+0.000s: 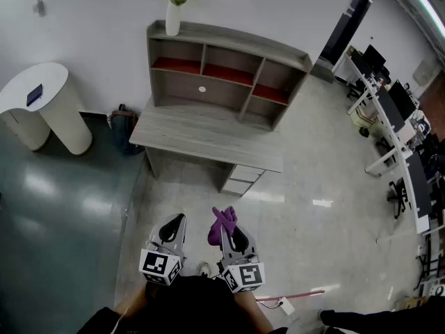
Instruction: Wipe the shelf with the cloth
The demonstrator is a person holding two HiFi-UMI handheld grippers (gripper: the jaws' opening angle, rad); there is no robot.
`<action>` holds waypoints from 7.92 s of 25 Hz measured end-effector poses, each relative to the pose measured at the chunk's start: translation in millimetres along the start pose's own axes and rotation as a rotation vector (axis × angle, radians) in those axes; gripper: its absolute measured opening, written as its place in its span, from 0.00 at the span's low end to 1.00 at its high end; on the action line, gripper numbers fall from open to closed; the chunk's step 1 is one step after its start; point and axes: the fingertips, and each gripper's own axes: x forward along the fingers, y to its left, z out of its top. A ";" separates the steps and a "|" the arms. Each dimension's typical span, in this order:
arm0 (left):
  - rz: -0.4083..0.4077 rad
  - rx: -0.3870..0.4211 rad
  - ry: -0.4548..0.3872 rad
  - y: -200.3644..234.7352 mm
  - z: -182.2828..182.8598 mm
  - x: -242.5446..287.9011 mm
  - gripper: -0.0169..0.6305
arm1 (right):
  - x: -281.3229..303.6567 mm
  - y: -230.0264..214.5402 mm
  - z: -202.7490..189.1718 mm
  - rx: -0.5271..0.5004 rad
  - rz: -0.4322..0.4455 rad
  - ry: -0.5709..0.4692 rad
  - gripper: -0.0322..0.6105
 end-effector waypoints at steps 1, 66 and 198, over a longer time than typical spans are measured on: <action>0.001 0.000 0.003 -0.8 -0.3 0.0 0.03 | -0.9 -0.7 -1.6 -0.002 0.002 -0.002 0.15; -0.034 -0.053 0.055 244.8 43.1 289.6 0.03 | 363.9 -107.5 -1.2 -0.036 -0.071 0.063 0.15; 0.215 -0.133 -0.115 328.2 127.1 576.4 0.03 | 836.8 -309.2 -6.0 -0.186 0.159 0.291 0.15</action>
